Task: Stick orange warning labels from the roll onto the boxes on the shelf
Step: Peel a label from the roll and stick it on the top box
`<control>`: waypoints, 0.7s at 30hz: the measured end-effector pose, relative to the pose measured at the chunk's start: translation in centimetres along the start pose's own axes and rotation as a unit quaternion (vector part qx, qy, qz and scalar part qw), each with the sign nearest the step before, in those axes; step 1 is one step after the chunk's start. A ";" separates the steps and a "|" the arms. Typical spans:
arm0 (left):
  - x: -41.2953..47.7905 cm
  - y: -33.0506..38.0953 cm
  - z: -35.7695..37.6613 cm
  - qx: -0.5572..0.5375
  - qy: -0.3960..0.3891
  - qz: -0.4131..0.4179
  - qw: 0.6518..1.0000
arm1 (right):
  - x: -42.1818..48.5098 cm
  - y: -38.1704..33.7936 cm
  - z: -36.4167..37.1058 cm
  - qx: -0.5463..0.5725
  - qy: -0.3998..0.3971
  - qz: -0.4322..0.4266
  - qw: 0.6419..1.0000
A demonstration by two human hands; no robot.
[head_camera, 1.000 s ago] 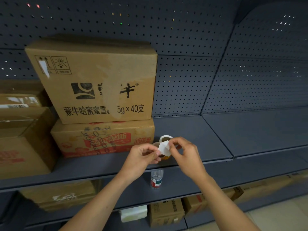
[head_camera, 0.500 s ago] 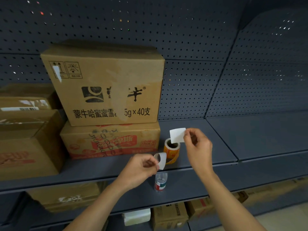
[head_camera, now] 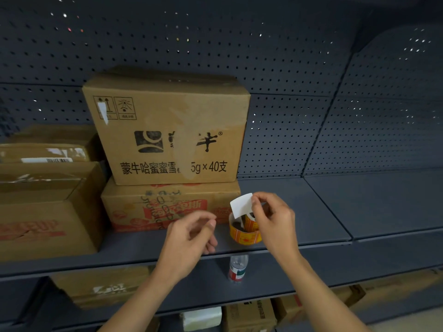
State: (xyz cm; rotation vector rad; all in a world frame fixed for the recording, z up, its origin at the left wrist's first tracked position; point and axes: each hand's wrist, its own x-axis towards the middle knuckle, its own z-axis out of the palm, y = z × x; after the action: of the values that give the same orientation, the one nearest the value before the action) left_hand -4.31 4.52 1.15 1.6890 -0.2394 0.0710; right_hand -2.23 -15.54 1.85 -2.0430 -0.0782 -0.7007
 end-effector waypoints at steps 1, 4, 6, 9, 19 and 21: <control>0.1 0.2 -0.1 -0.010 0.007 0.004 1.000 | 0.0 -0.2 0.2 -0.002 -0.001 -0.007 1.000; 0.3 1.0 -0.2 -0.038 0.021 0.002 0.999 | -0.1 -1.1 0.7 -0.008 -0.006 -0.028 1.000; 0.7 1.5 -0.1 -0.051 0.033 -0.001 0.998 | -0.2 -1.6 1.0 -0.015 -0.010 -0.050 0.999; 1.1 2.2 0.1 -0.068 0.042 0.000 0.997 | -0.4 -2.1 1.4 -0.032 -0.017 -0.083 0.996; 2.1 1.9 -1.0 -0.028 0.082 0.028 0.996 | -0.5 -2.8 1.1 0.040 -0.099 -0.111 0.988; 2.4 1.8 -1.3 -0.021 0.078 0.037 0.996 | -0.6 -2.7 1.0 0.062 -0.125 -0.086 0.986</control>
State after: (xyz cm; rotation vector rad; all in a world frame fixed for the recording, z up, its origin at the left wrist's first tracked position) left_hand -2.24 5.37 3.49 1.6226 -0.1846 0.2511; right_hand -3.16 -13.07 3.21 -2.0101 -0.4370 -0.5259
